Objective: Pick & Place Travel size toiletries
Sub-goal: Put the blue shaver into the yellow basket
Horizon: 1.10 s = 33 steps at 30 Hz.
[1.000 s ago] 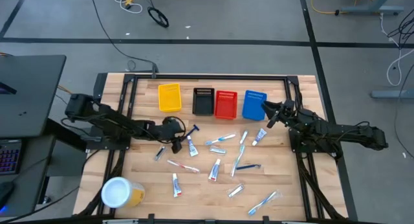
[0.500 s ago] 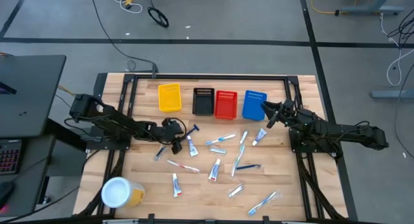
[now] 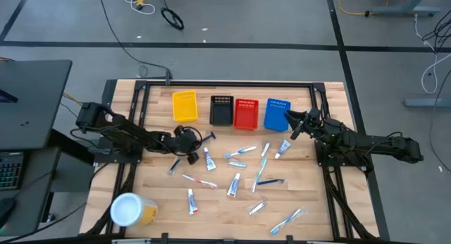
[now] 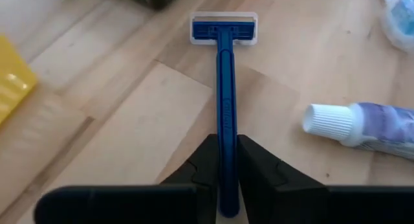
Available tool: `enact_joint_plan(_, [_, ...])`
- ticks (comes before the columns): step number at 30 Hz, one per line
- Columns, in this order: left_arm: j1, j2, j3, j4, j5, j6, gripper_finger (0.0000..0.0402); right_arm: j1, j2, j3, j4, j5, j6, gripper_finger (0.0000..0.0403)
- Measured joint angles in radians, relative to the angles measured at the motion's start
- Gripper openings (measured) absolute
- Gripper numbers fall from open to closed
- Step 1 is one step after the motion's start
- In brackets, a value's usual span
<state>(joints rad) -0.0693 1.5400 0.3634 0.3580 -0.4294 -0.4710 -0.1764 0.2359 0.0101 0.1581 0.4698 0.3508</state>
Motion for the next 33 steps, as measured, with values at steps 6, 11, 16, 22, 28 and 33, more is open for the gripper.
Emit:
enact_joint_plan(6, [0.017,-0.004,-0.002,0.033,-0.019,-0.045,0.0058,0.000,0.000,0.000,0.000,0.000,0.000,0.0131])
enact_joint_plan(11, [0.026,-0.042,-0.002,0.028,-0.027,-0.041,0.0044,0.000,0.000,0.000,0.000,0.000,0.000,0.0131])
enact_joint_plan(16, [0.025,-0.132,-0.002,-0.037,0.006,-0.047,0.0053,0.000,0.000,0.000,0.000,0.000,0.000,0.0131])
enact_joint_plan(22, [0.025,-0.296,-0.001,-0.165,0.046,-0.064,0.0053,0.000,0.000,0.000,0.000,0.000,0.000,0.0131])
enact_joint_plan(28, [0.025,-0.435,0.000,-0.258,-0.035,-0.068,0.0046,0.000,0.000,0.000,0.000,0.000,0.000,0.0131])
enact_joint_plan(33, [0.058,-0.496,0.000,-0.338,-0.261,-0.051,0.0062,0.000,0.000,0.000,0.000,0.000,0.000,0.0131])
